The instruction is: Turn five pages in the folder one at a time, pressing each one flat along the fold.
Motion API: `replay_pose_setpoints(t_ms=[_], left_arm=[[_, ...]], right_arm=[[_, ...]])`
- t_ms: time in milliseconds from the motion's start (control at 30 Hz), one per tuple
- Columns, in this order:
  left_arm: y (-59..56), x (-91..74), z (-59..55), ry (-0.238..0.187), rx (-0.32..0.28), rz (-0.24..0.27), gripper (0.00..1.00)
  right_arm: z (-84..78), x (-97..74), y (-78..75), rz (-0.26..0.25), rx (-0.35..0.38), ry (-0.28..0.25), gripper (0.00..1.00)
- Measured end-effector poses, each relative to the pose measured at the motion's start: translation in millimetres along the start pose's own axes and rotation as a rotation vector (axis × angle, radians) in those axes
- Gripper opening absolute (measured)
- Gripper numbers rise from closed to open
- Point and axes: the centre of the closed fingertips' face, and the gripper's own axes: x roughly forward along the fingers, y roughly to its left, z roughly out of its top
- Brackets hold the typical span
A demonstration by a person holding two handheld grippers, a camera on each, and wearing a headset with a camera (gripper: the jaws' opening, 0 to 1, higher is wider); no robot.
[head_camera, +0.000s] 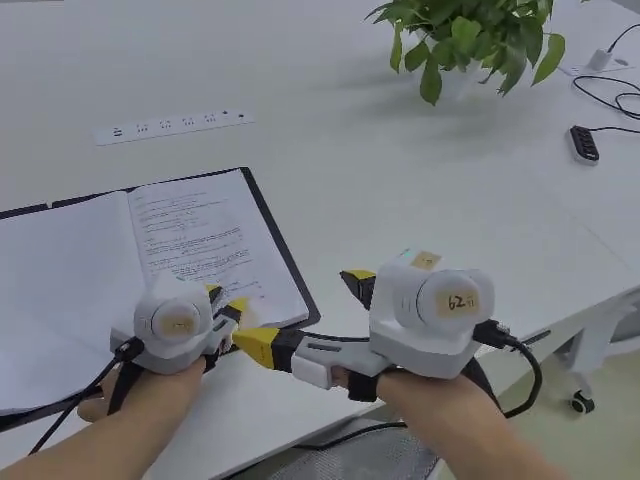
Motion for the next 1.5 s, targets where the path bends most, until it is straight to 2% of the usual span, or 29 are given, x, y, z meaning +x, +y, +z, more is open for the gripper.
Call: replay_pose_setpoints(t_ms=[33, 67, 100, 167, 200, 533, 600, 767, 933, 1033, 1233, 1333, 1500], left_arm=[[1.9, -0.2, 0.4, -0.001, -0.003, 0.007, 0.15], [12.1, -1.3, 0.8, 0.001, -0.044, 0.053, 0.06], [10.4, 0.5, 1.0, -0.005, -0.099, 0.023, 0.03], [9.0, 0.1, 0.1, 0.004, -0.04, 0.005, 0.02], [8.9, 0.4, 0.0, 0.011, -0.035, 0.001, 0.02], [9.5, -0.5, -0.7, 0.011, -0.132, 0.005, 0.0], [9.8, -1.4, -1.5, 0.012, -0.177, 0.002, 0.0], [5.8, -4.4, -1.3, 0.016, -0.175, -0.006, 0.0], [5.3, -5.5, -1.9, 0.016, -0.176, -0.013, 0.0], [5.9, -5.6, -1.6, 0.016, -0.175, -0.015, 0.0], [7.1, -4.5, -1.2, 0.015, -0.171, -0.015, 0.0], [7.9, -4.0, -1.3, 0.013, -0.174, -0.017, 0.0], [8.7, -2.9, -1.1, 0.01, -0.177, -0.017, 0.0]], right_arm=[[-0.4, 0.5, 0.0, 0.001, 0.001, 0.001, 0.9], [-0.9, 0.7, -0.1, 0.002, 0.002, 0.003, 0.9], [-1.6, 1.0, -0.3, 0.002, 0.002, 0.005, 0.9], [-2.0, 1.3, -0.5, 0.004, 0.001, 0.007, 0.9], [-2.2, 1.6, -0.5, 0.004, 0.002, 0.007, 0.9], [-2.6, 9.3, -3.1, 0.017, 0.011, 0.023, 0.89], [-3.4, 12.5, -2.5, 0.032, 0.042, 0.031, 0.88], [-5.0, 26.4, -0.1, 0.066, 0.197, 0.038, 0.79], [-16.6, 39.2, -5.7, 0.062, 0.221, 0.071, 0.73], [-25.0, 45.4, -9.9, 0.056, 0.288, 0.091, 0.69], [-44.6, 54.9, -12.3, 0.055, 0.486, 0.127, 0.59], [-51.4, 58.4, -11.0, 0.062, 0.506, 0.141, 0.57], [-53.5, 64.0, -6.0, 0.079, 0.57, 0.138, 0.52]])
